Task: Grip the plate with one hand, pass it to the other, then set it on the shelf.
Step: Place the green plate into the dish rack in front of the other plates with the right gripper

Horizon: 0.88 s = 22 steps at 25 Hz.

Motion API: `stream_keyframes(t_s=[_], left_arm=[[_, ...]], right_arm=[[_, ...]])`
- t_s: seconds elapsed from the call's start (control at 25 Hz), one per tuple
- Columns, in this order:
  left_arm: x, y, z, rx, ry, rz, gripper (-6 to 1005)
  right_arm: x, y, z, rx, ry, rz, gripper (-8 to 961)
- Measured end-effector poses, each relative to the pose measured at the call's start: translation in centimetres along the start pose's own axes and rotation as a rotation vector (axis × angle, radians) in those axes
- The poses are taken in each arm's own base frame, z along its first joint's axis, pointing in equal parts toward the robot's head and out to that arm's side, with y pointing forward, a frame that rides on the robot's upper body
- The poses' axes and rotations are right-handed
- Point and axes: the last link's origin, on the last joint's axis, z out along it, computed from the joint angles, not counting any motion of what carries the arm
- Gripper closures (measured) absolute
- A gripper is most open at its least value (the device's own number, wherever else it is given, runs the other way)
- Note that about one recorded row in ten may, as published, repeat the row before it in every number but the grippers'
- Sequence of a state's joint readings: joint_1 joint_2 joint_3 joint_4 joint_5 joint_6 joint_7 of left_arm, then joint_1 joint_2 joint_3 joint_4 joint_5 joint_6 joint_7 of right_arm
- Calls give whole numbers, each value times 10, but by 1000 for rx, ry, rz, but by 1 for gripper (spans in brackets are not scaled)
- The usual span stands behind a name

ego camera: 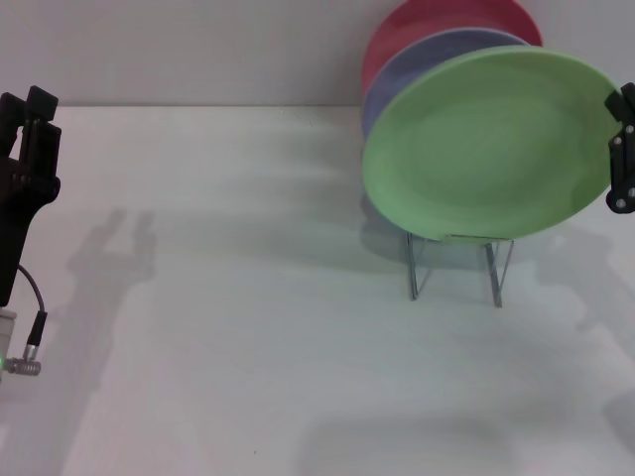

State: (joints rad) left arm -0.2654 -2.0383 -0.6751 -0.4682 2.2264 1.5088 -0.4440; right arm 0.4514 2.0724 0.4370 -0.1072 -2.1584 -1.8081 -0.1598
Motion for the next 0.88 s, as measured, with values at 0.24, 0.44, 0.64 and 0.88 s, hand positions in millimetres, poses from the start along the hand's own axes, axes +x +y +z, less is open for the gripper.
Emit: stream_keyframes(t_s=[0.24, 0.44, 0.64, 0.88], left_arm=[[0, 0, -3, -2, -2, -12, 604], [0, 1, -5, -4, -4, -15, 595], [1, 0, -8, 1, 3, -15, 586], [3, 0, -10, 0, 10, -14, 576]], right_arm=[[2, 0, -1, -6, 18, -1, 896], [6, 2, -2, -8, 44, 1, 893], [8, 4, -3, -7, 63, 11, 890], [8, 7, -4, -8, 72, 18, 885]])
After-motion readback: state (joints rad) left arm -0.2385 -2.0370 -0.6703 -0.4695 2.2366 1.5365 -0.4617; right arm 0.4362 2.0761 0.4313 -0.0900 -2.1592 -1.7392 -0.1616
